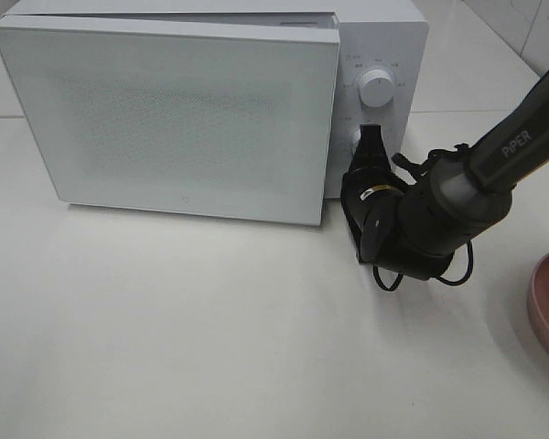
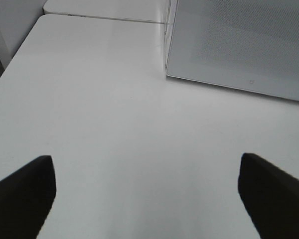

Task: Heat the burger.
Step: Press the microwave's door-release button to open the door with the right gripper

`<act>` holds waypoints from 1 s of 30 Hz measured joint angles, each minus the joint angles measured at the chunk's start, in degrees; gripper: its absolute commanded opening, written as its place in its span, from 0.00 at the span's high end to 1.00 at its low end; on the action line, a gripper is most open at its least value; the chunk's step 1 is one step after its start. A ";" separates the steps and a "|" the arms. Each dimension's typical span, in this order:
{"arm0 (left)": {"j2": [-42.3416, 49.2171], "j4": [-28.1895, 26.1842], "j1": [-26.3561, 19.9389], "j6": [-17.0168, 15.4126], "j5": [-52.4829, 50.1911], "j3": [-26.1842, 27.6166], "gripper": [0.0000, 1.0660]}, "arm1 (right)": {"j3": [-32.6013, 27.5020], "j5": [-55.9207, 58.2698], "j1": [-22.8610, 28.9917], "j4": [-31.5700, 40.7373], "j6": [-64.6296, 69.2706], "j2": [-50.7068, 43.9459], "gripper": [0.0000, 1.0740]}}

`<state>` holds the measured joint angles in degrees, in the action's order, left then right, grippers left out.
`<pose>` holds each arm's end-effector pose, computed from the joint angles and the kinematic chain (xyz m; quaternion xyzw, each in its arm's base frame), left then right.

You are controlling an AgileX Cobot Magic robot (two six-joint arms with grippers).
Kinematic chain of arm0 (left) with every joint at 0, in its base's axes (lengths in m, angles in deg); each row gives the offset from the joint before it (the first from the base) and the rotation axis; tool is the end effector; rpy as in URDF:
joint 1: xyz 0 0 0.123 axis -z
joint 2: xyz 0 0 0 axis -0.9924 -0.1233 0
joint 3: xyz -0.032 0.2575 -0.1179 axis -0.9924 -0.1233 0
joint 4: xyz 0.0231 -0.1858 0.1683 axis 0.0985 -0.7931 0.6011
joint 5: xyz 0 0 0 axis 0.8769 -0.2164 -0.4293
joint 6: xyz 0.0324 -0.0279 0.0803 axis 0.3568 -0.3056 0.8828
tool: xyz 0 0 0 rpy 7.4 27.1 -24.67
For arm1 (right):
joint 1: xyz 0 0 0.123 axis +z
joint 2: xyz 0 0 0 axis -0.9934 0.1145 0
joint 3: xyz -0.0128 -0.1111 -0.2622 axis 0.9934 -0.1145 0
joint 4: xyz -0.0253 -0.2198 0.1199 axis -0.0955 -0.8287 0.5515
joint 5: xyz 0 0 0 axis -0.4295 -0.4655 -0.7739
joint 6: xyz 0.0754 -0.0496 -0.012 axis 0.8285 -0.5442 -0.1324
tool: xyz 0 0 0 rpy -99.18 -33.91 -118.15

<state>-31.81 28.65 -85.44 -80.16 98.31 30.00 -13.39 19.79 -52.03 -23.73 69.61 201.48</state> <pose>-0.0091 -0.0058 0.2805 -0.0166 0.8524 -0.0219 0.5222 0.3521 0.1555 0.0691 0.6067 0.5546 0.3845 0.4202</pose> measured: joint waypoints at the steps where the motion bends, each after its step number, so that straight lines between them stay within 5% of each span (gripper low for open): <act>1: 0.00 0.00 0.00 0.00 0.00 0.00 0.15 | 0.00 0.00 0.00 0.00 0.00 0.00 1.00; 30: 0.00 0.00 0.00 0.00 0.00 0.00 0.15 | -1.66 7.51 -2.06 -3.38 -6.53 -4.30 1.00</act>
<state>-31.81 28.65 -85.44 -80.16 98.31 30.00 -15.05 27.29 -54.09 -27.11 63.07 197.19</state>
